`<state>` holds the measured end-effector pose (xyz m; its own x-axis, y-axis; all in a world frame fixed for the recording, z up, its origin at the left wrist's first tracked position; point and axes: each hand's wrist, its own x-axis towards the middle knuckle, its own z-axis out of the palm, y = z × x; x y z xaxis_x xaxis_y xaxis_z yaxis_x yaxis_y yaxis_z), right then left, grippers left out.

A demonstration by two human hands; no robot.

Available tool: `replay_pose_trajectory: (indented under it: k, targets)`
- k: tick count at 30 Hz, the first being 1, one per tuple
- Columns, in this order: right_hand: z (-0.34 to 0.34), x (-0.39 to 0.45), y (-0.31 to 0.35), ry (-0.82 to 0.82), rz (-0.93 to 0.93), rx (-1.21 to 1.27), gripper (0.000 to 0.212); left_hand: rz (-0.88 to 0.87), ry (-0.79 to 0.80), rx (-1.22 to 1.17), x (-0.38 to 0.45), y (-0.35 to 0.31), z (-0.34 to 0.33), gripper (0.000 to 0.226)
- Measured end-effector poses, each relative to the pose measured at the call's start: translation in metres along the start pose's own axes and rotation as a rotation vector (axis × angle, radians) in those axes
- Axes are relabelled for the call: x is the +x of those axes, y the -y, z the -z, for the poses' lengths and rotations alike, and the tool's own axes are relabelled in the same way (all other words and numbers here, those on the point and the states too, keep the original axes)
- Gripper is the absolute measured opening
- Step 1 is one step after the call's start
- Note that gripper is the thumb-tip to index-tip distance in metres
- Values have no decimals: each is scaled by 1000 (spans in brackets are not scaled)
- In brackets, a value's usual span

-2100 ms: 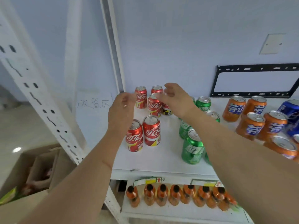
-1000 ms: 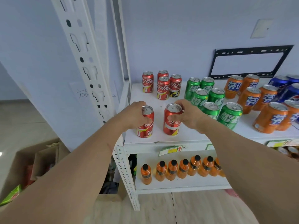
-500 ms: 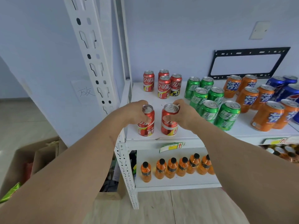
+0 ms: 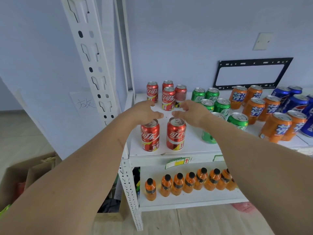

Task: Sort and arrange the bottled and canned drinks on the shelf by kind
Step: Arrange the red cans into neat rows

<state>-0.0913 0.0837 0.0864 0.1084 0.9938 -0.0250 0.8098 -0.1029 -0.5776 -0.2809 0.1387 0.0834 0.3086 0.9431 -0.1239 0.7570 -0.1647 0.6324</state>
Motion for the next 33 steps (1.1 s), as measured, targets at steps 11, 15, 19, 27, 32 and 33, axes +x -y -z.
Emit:
replay_pose_trajectory:
  k: [11,15,19,27,32,33]
  targets:
    - [52,109,-22,-17,112,-266,46,-59,-55,187,111,-33,4,62]
    - [58,166,-46,43,92,-236,65,9,-63,113,161,-34,-2,69]
    - [61,210,-56,98,105,-212,77,66,-20,79,195,-35,-7,81]
    - [53,267,-67,273,41,-222,98,70,195,48,241,-30,-18,72]
    - [42,283,-65,318,73,-357,86,14,228,29,255,-24,-28,71]
    - [40,285,-65,317,79,-356,84,13,233,-12,252,-25,-26,68]
